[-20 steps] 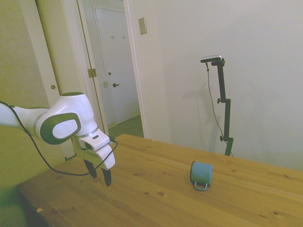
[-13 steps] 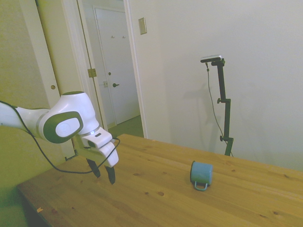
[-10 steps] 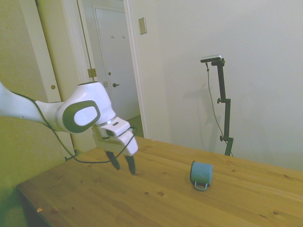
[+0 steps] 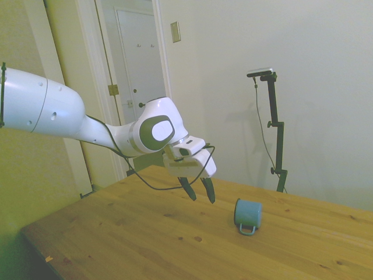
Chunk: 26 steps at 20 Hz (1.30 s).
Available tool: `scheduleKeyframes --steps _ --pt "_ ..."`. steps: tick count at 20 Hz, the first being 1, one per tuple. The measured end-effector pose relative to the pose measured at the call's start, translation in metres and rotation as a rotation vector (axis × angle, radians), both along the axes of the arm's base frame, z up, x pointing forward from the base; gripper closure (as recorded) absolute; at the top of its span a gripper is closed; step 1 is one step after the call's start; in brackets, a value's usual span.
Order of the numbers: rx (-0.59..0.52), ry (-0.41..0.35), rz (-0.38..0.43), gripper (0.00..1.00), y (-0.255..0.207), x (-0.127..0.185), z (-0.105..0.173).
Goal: Flip the mug upright
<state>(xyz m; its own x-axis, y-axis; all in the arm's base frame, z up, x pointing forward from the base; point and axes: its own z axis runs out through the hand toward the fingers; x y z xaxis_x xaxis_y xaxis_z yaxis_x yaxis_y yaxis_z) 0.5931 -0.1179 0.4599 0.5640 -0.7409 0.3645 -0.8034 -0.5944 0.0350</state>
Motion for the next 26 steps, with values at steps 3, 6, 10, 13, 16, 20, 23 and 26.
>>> scheduleKeyframes --steps 3,6,10,13,16,20,23,26 --pt "-0.081 -0.021 0.024 0.00 0.001 0.011 -0.013" --pt "-0.155 -0.043 0.033 0.00 0.001 0.024 -0.029" --pt "-0.274 -0.067 0.027 0.00 0.005 0.040 -0.042" --pt "-0.355 -0.068 0.018 0.00 0.006 0.048 -0.057" --pt "-0.443 -0.062 0.002 0.00 0.003 0.053 -0.074" --pt "-0.555 -0.063 -0.030 0.00 -0.005 0.056 -0.083" --pt "-0.623 -0.064 -0.048 0.00 -0.011 0.056 -0.083" --pt "-0.681 -0.067 -0.065 0.00 -0.013 0.059 -0.086"
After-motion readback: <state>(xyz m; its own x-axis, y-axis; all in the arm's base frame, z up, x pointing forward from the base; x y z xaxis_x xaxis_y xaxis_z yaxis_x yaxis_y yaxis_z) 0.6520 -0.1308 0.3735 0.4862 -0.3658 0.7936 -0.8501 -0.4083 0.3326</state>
